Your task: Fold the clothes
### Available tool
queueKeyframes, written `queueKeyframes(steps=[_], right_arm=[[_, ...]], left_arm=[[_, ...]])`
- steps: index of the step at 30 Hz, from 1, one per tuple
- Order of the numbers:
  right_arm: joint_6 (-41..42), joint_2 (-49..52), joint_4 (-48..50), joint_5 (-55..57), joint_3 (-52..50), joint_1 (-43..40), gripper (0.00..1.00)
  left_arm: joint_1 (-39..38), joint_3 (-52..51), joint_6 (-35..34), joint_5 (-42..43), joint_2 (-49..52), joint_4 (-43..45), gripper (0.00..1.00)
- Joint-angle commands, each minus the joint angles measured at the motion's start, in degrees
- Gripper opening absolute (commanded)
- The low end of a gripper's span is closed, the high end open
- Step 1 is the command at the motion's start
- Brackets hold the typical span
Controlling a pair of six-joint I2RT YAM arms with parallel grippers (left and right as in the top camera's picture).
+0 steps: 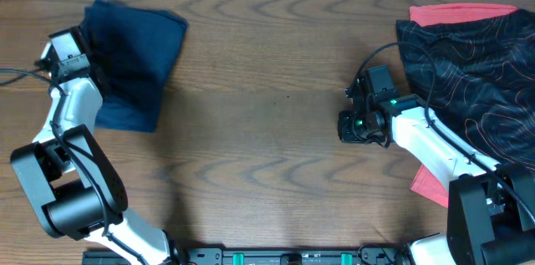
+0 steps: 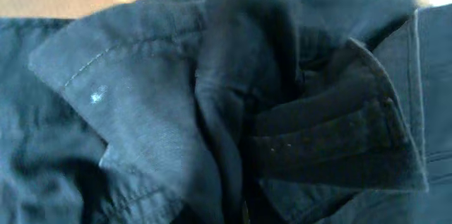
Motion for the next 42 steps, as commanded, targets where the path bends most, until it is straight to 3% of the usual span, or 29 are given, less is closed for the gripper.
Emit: queueKeyframes(steps=[1, 3, 4, 5, 8, 12, 15, 19, 22, 24, 34, 42], right_arm=[[-0.68, -0.83, 0.00, -0.02, 0.85, -0.15, 0.16], [-0.68, -0.83, 0.00, -0.02, 0.85, -0.15, 0.16], [-0.68, -0.83, 0.02, -0.02, 0.85, -0.15, 0.16], [-0.68, -0.83, 0.04, -0.02, 0.85, -0.17, 0.16], [-0.68, -0.83, 0.09, -0.02, 0.85, -0.15, 0.17], [-0.68, -0.83, 0.07, -0.02, 0.85, -0.15, 0.19], [-0.68, -0.83, 0.04, -0.02, 0.85, -0.15, 0.27], [-0.68, -0.83, 0.52, -0.07, 0.85, -0.15, 0.57], [-0.66, -0.83, 1.79, -0.52, 0.85, -0.15, 0.90], [-0.68, -0.83, 3.15, -0.44, 0.85, -0.26, 0.99], [-1.16, -0.90, 8.46, 0.20, 4.50, -5.70, 0.99], [-3.50, -1.73, -10.14, 11.43, 16.92, -11.50, 0.99]], left_arm=[[1.66, 0.04, -4.90, -0.79, -0.79, -2.84, 0.12], [2.14, 0.07, -4.96, -0.72, -0.81, -2.97, 0.52], [2.38, 0.07, -4.68, -0.68, -1.14, -3.04, 0.67], [2.64, 0.07, -3.56, -0.52, -1.79, -3.13, 0.78], [3.23, 0.11, -0.09, -0.74, -5.42, -2.69, 0.90], [3.41, 0.28, 0.68, -0.94, -12.26, -0.76, 0.94], [2.78, 0.28, 3.48, 2.12, -17.88, 0.74, 0.95], [-0.31, 0.26, 12.04, 10.86, -22.18, 0.96, 0.95], [-4.31, 0.26, 20.46, 20.48, -23.06, -1.20, 0.95], [-7.65, 0.26, 24.06, 24.72, -22.97, -4.63, 0.95], [-25.90, 0.26, 38.10, 24.74, -22.34, -27.45, 0.98], [-28.85, 0.26, 38.60, 20.83, -25.16, -41.40, 0.98]])
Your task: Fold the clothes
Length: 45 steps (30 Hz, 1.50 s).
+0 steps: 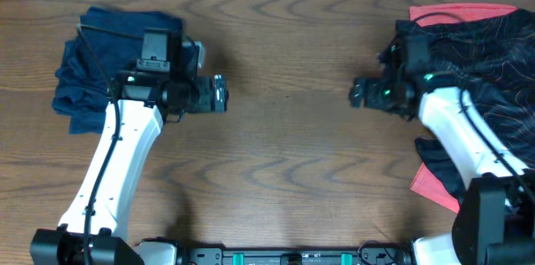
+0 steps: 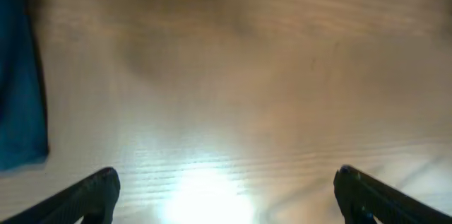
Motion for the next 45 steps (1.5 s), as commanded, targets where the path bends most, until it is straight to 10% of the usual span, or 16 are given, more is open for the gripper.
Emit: queueKeyframes(steps=[1, 22, 45], right_arm=[[-1.38, -2.58, -4.20, 5.81, 4.24, -1.44, 0.99], [7.06, -51.30, 2.45, 17.14, -22.71, 3.28, 0.99], [7.04, -55.30, 1.92, 17.07, -23.91, 3.28, 0.99]], left_arm=[[0.11, 0.28, 1.79, -2.91, -3.21, -4.85, 0.98], [-0.22, -12.02, -2.34, -15.23, -50.60, -7.76, 0.98], [-0.22, -12.35, -2.29, -15.04, -52.63, -7.26, 0.98]])
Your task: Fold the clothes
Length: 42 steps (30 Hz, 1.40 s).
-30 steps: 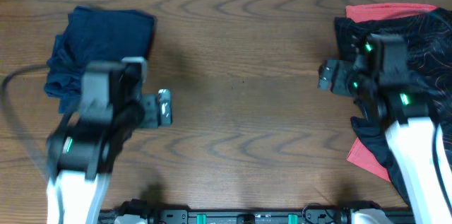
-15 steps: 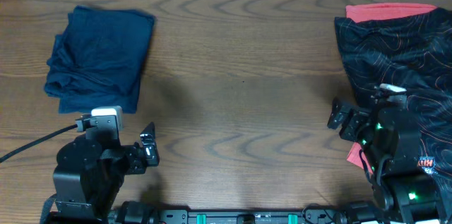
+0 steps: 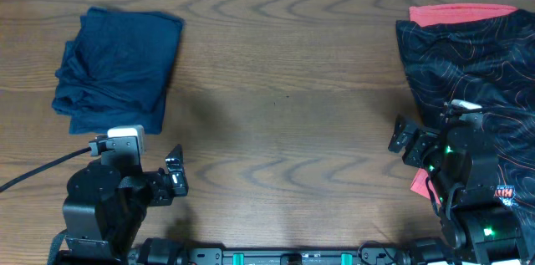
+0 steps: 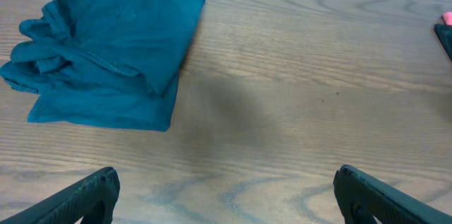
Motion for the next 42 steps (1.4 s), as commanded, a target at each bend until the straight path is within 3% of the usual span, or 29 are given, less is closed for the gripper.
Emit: queueKeyframes(steps=[1, 10, 15, 20, 34, 40, 42], right_arm=[[0.74, -0.09, -0.09, 0.79, -0.39, 0.57, 0.99], [0.68, -1.07, -3.39, 1.29, -0.52, 0.44, 0.99], [-1.64, -3.78, -1.44, 1.73, -1.16, -3.54, 0.99], [-9.53, -10.12, 5.40, -1.88, -5.62, -7.32, 0.99], [-9.64, -35.04, 33.05, -1.79, -33.75, -9.18, 0.99], [-14.95, -37.92, 44.19, -4.07, -41.35, -9.94, 0.99], [-17.33, -37.94, 41.62, -4.96, -41.44, -10.05, 0.99]], left_arm=[[-0.24, -0.26, -0.55, -0.63, -0.17, 0.00, 0.98], [-0.24, -0.26, -0.55, -0.63, -0.17, 0.00, 0.98], [-0.24, -0.26, -0.55, -0.63, -0.17, 0.00, 0.98], [-0.24, -0.26, -0.55, -0.63, -0.17, 0.00, 0.98], [-0.24, -0.26, -0.55, -0.63, -0.17, 0.00, 0.98], [-0.24, -0.26, -0.55, -0.63, -0.17, 0.00, 0.98], [-0.24, -0.26, -0.55, -0.63, -0.17, 0.00, 0.98]])
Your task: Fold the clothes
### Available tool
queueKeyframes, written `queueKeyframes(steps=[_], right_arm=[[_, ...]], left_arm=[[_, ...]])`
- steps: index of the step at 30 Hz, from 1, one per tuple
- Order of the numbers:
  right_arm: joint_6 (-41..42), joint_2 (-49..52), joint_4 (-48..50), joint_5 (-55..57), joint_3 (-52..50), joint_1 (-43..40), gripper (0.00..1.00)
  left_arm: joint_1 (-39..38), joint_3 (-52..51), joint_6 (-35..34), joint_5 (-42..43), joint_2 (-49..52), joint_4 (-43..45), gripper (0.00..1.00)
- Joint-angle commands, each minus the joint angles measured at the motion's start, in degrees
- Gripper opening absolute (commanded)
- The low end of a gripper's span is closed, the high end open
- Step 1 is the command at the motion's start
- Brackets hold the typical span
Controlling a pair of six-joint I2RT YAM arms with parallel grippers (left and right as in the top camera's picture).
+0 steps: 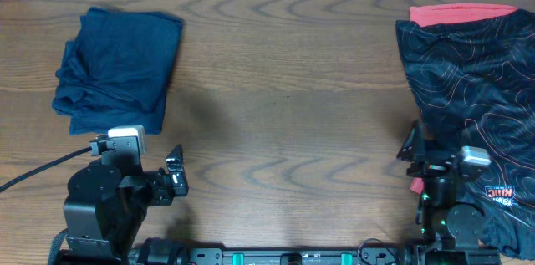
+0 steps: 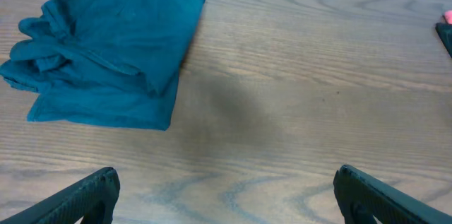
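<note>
A dark blue garment (image 1: 117, 64) lies folded at the table's far left, also in the left wrist view as the blue garment (image 2: 106, 54). A black garment with thin red line patterns (image 1: 472, 73) is spread unfolded at the far right, over a red garment (image 1: 460, 12). My left gripper (image 1: 174, 183) is drawn back at the front left, well short of the blue garment; its fingers (image 2: 99, 185) stand wide apart and empty, so the left gripper (image 2: 226, 178) is open. My right gripper (image 1: 410, 150) sits at the front right beside the black garment's edge; its jaws are unclear.
Bare brown wood table (image 1: 284, 114) lies between the two piles. The arm bases and a rail (image 1: 276, 257) run along the front edge. A cable (image 1: 42, 169) trails left from the left arm. A label (image 1: 500, 191) shows on the black garment.
My right arm has drawn further back and lower at the front right. The left arm and both garment piles are unchanged.
At first my left gripper was in the blue garment at the far left and the right one was near the black garment. Then the left gripper was open over bare table beside the folded blue pile. Both arms then stood withdrawn at the front edge.
</note>
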Motion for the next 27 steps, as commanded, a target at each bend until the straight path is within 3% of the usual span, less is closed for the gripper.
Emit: queueKeyframes(steps=[1, 3, 27], right_arm=[[-5.38, -0.50, -2.67, -1.97, -1.18, -0.76, 0.99], [-5.42, -0.50, -6.78, -1.99, -1.16, -0.81, 0.99], [-5.44, -0.46, -6.43, -1.99, -1.16, -0.81, 0.99]], left_arm=[[-0.24, -0.02, -0.55, -0.61, -0.17, -0.02, 0.98], [-0.24, -0.02, -0.55, -0.61, -0.17, -0.02, 0.98], [-0.24, -0.02, -0.55, -0.61, -0.17, -0.02, 0.98]])
